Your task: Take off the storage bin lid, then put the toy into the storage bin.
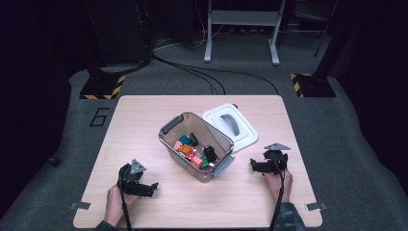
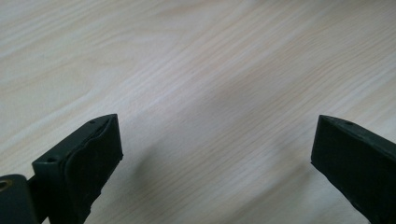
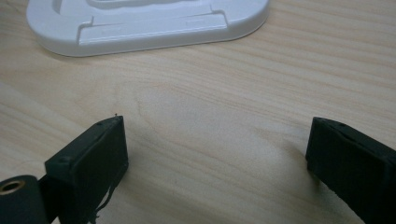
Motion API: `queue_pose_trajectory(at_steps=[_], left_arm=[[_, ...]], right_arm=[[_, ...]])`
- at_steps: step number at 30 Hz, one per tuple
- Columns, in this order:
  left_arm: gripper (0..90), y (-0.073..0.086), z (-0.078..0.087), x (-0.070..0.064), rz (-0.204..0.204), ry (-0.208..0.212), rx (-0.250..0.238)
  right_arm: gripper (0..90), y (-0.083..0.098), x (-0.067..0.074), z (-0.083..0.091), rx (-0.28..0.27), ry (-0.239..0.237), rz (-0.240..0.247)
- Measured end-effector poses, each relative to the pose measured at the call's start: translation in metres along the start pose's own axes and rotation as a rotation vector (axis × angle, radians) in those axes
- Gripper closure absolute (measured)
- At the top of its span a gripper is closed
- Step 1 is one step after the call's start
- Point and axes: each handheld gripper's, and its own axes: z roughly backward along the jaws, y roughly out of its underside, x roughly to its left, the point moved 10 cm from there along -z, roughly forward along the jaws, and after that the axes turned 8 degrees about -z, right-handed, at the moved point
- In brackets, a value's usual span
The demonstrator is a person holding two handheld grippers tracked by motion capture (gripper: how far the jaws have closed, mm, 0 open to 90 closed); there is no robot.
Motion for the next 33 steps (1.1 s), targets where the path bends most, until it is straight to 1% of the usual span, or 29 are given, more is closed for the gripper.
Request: queue_pose_trajectory(at_steps=[2, 4, 5, 6, 7, 8, 9, 10, 11, 12, 13, 15, 17, 20, 21, 22, 23, 26, 27, 28, 29, 31, 32, 33], left_arm=[[0.4, 0.004, -0.001, 0.002, 0.015, -0.005, -0.009], [0.0, 0.006, -0.002, 0.003, 0.044, -0.006, -0.030], [0.0, 0.007, -0.001, 0.004, 0.044, -0.014, -0.034], [0.0, 0.008, -0.001, 0.004, 0.063, -0.016, -0.052], [0.0, 0.008, -0.001, 0.004, 0.063, -0.016, -0.052], [0.0, 0.009, -0.001, 0.005, 0.069, -0.011, -0.059], [0.0, 0.008, -0.002, 0.005, 0.085, -0.011, -0.080], [0.0, 0.008, -0.002, 0.005, 0.085, -0.011, -0.080], [0.0, 0.008, -0.002, 0.005, 0.086, -0.012, -0.087], [0.0, 0.008, -0.002, 0.005, 0.086, -0.012, -0.087], [0.0, 0.008, -0.002, 0.006, 0.083, -0.014, -0.087], [0.0, 0.009, -0.002, 0.006, 0.079, -0.010, -0.084], [0.0, 0.009, -0.002, 0.006, 0.075, -0.006, -0.085], [0.0, 0.009, -0.002, 0.006, 0.072, -0.004, -0.082], [0.0, 0.009, -0.002, 0.006, 0.072, -0.004, -0.082], [0.0, 0.009, -0.003, 0.006, 0.072, -0.007, -0.086], [0.0, 0.009, -0.002, 0.006, 0.074, -0.001, -0.082], [0.0, 0.009, -0.002, 0.006, 0.073, -0.004, -0.084], [0.0, 0.008, -0.003, 0.006, 0.075, -0.007, -0.091], [0.0, 0.009, -0.003, 0.006, 0.076, -0.006, -0.089], [0.0, 0.008, -0.003, 0.006, 0.076, -0.006, -0.089], [0.0, 0.009, -0.003, 0.006, 0.076, -0.006, -0.089], [0.0, 0.009, -0.003, 0.006, 0.076, -0.006, -0.089], [0.0, 0.008, -0.003, 0.006, 0.076, -0.005, -0.089]], right_arm=[[4.5, 0.000, 0.000, 0.000, 0.000, 0.003, -0.001], [3.3, 0.000, 0.000, 0.000, 0.005, -0.002, -0.002], [3.3, 0.000, 0.000, 0.000, 0.005, -0.002, -0.002], [1.8, 0.000, 0.000, 0.000, 0.014, -0.004, -0.006], [1.8, 0.000, 0.000, 0.000, 0.014, -0.004, -0.006], [1.1, 0.000, 0.000, -0.001, 0.025, -0.016, -0.002], [1.6, -0.002, 0.000, -0.001, 0.024, -0.021, -0.006], [1.6, -0.002, 0.000, -0.001, 0.024, -0.021, -0.006], [1.9, -0.004, 0.000, 0.000, 0.028, -0.036, -0.011], [1.9, -0.004, 0.000, 0.000, 0.028, -0.036, -0.011], [2.2, -0.010, 0.001, 0.000, 0.023, -0.041, -0.005], [2.2, -0.012, 0.003, -0.001, 0.029, -0.039, -0.007], [2.7, -0.020, 0.006, -0.001, 0.011, -0.039, 0.025], [2.6, -0.030, 0.012, -0.006, 0.006, -0.054, 0.037], [3.4, -0.037, 0.018, -0.010, 0.002, -0.062, 0.060], [3.5, -0.039, 0.021, -0.012, 0.009, -0.069, 0.053], [3.5, -0.039, 0.021, -0.012, 0.009, -0.069, 0.053], [5.8, -0.047, 0.025, -0.020, -0.003, -0.077, 0.073], [5.1, -0.048, 0.028, -0.023, 0.013, -0.089, 0.051], [5.2, -0.050, 0.029, -0.027, 0.013, -0.101, 0.052], [8.1, -0.056, 0.031, -0.032, -0.001, -0.104, 0.042], [8.0, -0.057, 0.033, -0.035, 0.006, -0.112, 0.047], [9.2, -0.063, 0.035, -0.041, 0.012, -0.136, 0.031], [9.2, -0.063, 0.035, -0.041, 0.012, -0.136, 0.031]])
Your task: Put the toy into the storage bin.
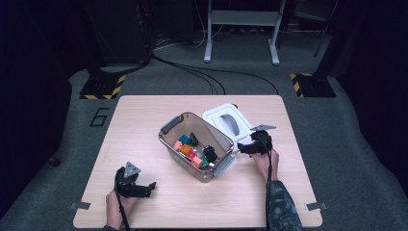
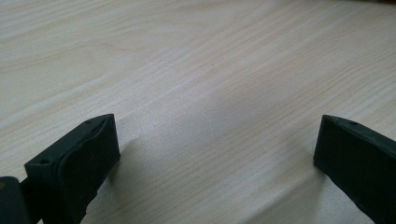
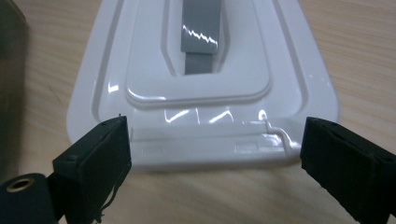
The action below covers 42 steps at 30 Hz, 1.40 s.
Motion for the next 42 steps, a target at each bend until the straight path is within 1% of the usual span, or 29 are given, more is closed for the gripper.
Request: queue_pose_trajectory(at_steps=[1, 2, 3, 4, 6, 7, 8, 9, 11, 13, 15, 16, 17, 18, 19, 20, 21, 22, 23, 25, 26, 27, 28, 31, 35, 36, 38, 41, 42], left_arm=[[0.1, 0.000, 0.000, 0.000, 0.000, 0.000, 0.000], [0.1, 0.000, 0.000, 0.000, 0.000, 0.000, 0.000], [0.1, 0.000, 0.000, 0.000, 0.000, -0.001, 0.000], [0.1, 0.000, 0.000, 0.000, 0.000, 0.000, 0.000], [0.1, 0.000, 0.000, 0.000, -0.003, 0.000, 0.002], [0.1, 0.000, 0.000, 0.000, -0.005, -0.001, 0.002], [0.2, 0.000, 0.000, 0.000, -0.005, -0.001, 0.002], [0.1, 0.000, 0.000, 0.000, -0.005, -0.001, 0.002], [0.2, 0.000, 0.000, 0.000, -0.005, -0.001, 0.002], [0.2, 0.000, 0.000, 0.000, -0.006, 0.001, 0.001], [0.2, 0.000, 0.000, 0.000, -0.007, 0.004, 0.000], [0.3, 0.000, 0.000, 0.000, -0.008, 0.004, -0.001], [0.3, 0.000, 0.000, 0.000, -0.008, 0.005, -0.001], [0.2, 0.000, 0.000, 0.000, -0.008, 0.005, -0.001], [0.2, 0.000, 0.000, 0.000, -0.009, 0.006, -0.001], [0.2, 0.000, 0.000, -0.001, -0.005, 0.007, -0.003], [0.2, 0.000, 0.000, -0.001, -0.005, 0.007, -0.003], [0.2, 0.000, 0.000, -0.001, -0.005, 0.007, -0.003], [0.2, 0.000, 0.000, -0.001, -0.007, 0.007, -0.002], [0.2, 0.000, 0.000, -0.001, -0.009, 0.007, -0.001], [0.2, 0.000, 0.000, -0.001, -0.005, 0.007, -0.003], [0.2, 0.000, 0.000, -0.001, -0.009, 0.007, -0.001], [0.2, 0.000, 0.000, -0.001, -0.006, 0.007, -0.003], [0.2, -0.001, 0.000, -0.001, -0.006, 0.008, -0.003], [0.2, -0.001, 0.000, -0.001, -0.007, 0.008, -0.003], [0.2, -0.001, -0.001, -0.002, 0.000, 0.010, -0.005], [0.3, -0.001, -0.001, -0.002, -0.001, 0.011, -0.005], [0.3, -0.001, -0.001, -0.002, 0.001, 0.011, -0.006], [0.3, -0.001, -0.001, -0.002, 0.001, 0.011, -0.007]], right_arm=[[13.2, -0.008, 0.001, -0.004, -0.022, -0.003, -0.002], [13.2, -0.008, 0.001, -0.004, -0.022, -0.003, -0.002], [14.0, -0.011, 0.002, -0.007, -0.013, -0.018, -0.023], [18.7, -0.019, 0.002, -0.013, -0.016, -0.031, -0.033], [20.6, -0.022, 0.003, -0.016, -0.008, -0.039, -0.039], [23.2, -0.025, 0.005, -0.018, -0.011, -0.037, -0.035], [26.0, -0.029, 0.005, -0.022, -0.009, -0.033, -0.021], [28.5, -0.031, 0.006, -0.025, -0.002, -0.037, -0.026], [35.6, -0.037, 0.008, -0.030, -0.005, -0.033, -0.018], [40.9, -0.042, 0.011, -0.034, -0.014, -0.044, -0.020], [46.6, -0.046, 0.011, -0.038, -0.014, -0.023, -0.014], [51.2, -0.047, 0.011, -0.043, 0.000, -0.022, -0.016], [51.2, -0.047, 0.011, -0.043, 0.000, -0.022, -0.016], [56.0, -0.048, 0.010, -0.047, 0.009, -0.019, -0.003], [56.0, -0.048, 0.010, -0.047, 0.009, -0.019, -0.003], [58.9, -0.048, 0.010, -0.048, 0.012, -0.012, -0.004], [62.1, -0.048, 0.011, -0.049, 0.017, -0.013, -0.019], [65.9, -0.048, 0.012, -0.049, 0.013, -0.015, -0.014], [66.2, -0.048, 0.011, -0.050, 0.010, -0.007, -0.009], [66.6, -0.048, 0.011, -0.049, 0.014, -0.008, -0.018], [66.7, -0.047, 0.009, -0.048, 0.014, -0.007, -0.007], [66.8, -0.047, 0.009, -0.048, 0.015, -0.006, -0.022], [66.8, -0.046, 0.008, -0.046, 0.018, -0.005, -0.020], [66.9, -0.043, 0.007, -0.042, 0.015, -0.003, -0.033], [66.9, -0.032, 0.004, -0.030, 0.021, -0.007, -0.030], [66.9, -0.030, 0.002, -0.027, 0.021, -0.004, -0.019], [66.8, -0.022, -0.001, -0.018, 0.029, -0.004, -0.033], [66.6, -0.018, -0.004, -0.014, 0.031, -0.013, -0.025], [64.2, -0.018, -0.005, -0.012, 0.038, -0.017, -0.041]])
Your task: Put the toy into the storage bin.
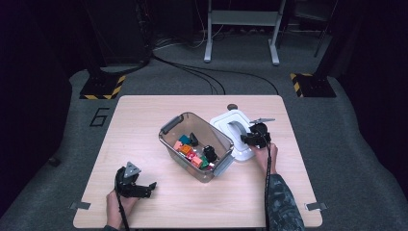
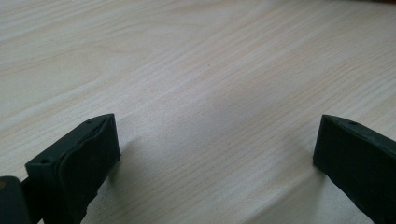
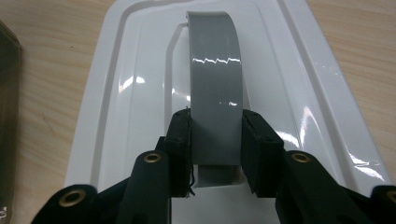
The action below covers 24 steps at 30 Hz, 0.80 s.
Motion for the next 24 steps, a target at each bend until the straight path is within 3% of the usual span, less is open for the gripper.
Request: queue_pose_trajectory(at_steps=[5, 10, 13, 17, 24], left_arm=[[0.2, 0.000, 0.000, 0.001, -0.009, 0.000, 0.002], [0.2, 0.000, 0.000, 0.000, -0.010, 0.001, 0.000], [0.2, 0.000, 0.000, 0.000, -0.023, 0.010, 0.006], [0.2, 0.000, 0.000, -0.001, -0.017, 0.010, 0.001], [0.2, 0.000, 0.000, -0.002, -0.016, 0.011, 0.000]], right_arm=[[53.6, -0.017, 0.000, -0.001, -0.007, -0.014, 0.014], [51.4, -0.031, 0.006, -0.011, 0.006, -0.003, 0.028], [53.7, -0.036, 0.009, -0.018, 0.018, 0.017, 0.043], [65.9, -0.037, 0.008, -0.024, 0.039, 0.045, 0.055], [67.1, -0.038, 0.002, -0.018, 0.034, 0.066, 0.057]])
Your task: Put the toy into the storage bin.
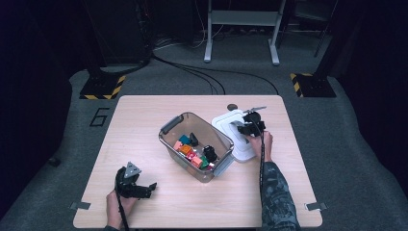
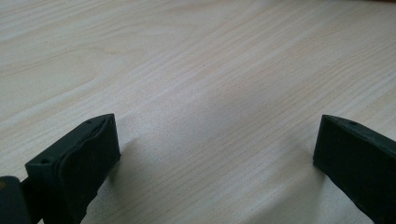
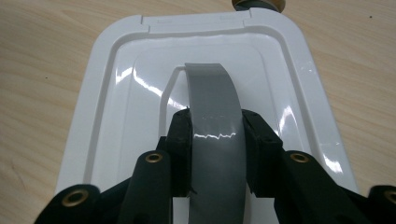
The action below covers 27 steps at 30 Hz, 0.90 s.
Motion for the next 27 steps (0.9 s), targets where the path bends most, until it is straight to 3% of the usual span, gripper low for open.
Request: queue_pose_trajectory(at_steps=[2, 8, 27], left_arm=[[0.3, 0.000, 0.000, 0.000, -0.001, 0.000, 0.000], [0.3, 0.000, 0.000, 0.000, -0.002, 0.005, 0.004], [0.3, 0.000, 0.000, 0.000, -0.003, 0.002, 0.001]], right_arm=[[67.1, 0.000, -0.002, 0.005, 0.000, 0.004, -0.016], [67.2, -0.002, -0.008, 0.025, -0.017, 0.007, 0.001], [67.2, -0.011, -0.018, 0.063, -0.023, 0.014, 0.031]])
